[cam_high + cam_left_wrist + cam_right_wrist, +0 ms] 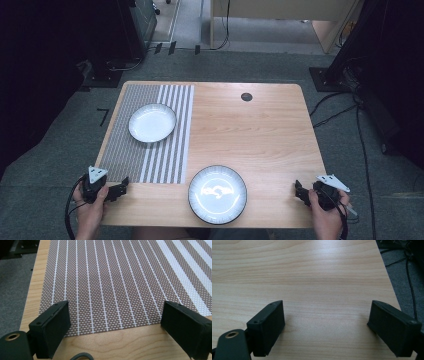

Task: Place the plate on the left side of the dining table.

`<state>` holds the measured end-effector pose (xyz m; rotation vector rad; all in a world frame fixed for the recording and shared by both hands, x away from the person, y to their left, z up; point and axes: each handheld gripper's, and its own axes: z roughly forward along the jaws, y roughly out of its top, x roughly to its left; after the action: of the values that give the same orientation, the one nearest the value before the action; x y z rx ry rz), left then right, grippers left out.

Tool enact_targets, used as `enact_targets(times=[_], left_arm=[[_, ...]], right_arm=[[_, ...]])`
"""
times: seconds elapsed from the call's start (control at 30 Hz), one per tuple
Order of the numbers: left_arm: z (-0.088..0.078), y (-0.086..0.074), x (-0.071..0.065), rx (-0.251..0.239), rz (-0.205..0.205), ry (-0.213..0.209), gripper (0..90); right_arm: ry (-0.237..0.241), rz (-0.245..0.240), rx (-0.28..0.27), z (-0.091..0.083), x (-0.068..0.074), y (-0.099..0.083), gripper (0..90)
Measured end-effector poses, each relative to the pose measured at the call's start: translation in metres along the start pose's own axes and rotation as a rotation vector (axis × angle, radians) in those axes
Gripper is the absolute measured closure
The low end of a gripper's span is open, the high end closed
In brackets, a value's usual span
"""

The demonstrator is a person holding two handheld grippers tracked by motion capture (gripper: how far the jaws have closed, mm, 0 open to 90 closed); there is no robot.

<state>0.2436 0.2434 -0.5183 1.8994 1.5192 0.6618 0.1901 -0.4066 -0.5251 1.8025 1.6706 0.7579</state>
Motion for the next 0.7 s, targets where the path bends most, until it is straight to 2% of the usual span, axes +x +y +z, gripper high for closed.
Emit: enact_targets(times=[0.37, 0.7], left_arm=[[0.0002, 0.0002, 0.0001, 0.001, 0.0, -0.001, 8.2], [0.0004, 0.0004, -0.0001, 0.001, -0.004, 0.002, 7.9]], right_arm=[[0.011, -0.011, 0.0, -0.0018, 0.0025, -0.0019, 13.3], [-0.003, 0.002, 0.004, -0.0005, 0.0043, -0.001, 10.9]])
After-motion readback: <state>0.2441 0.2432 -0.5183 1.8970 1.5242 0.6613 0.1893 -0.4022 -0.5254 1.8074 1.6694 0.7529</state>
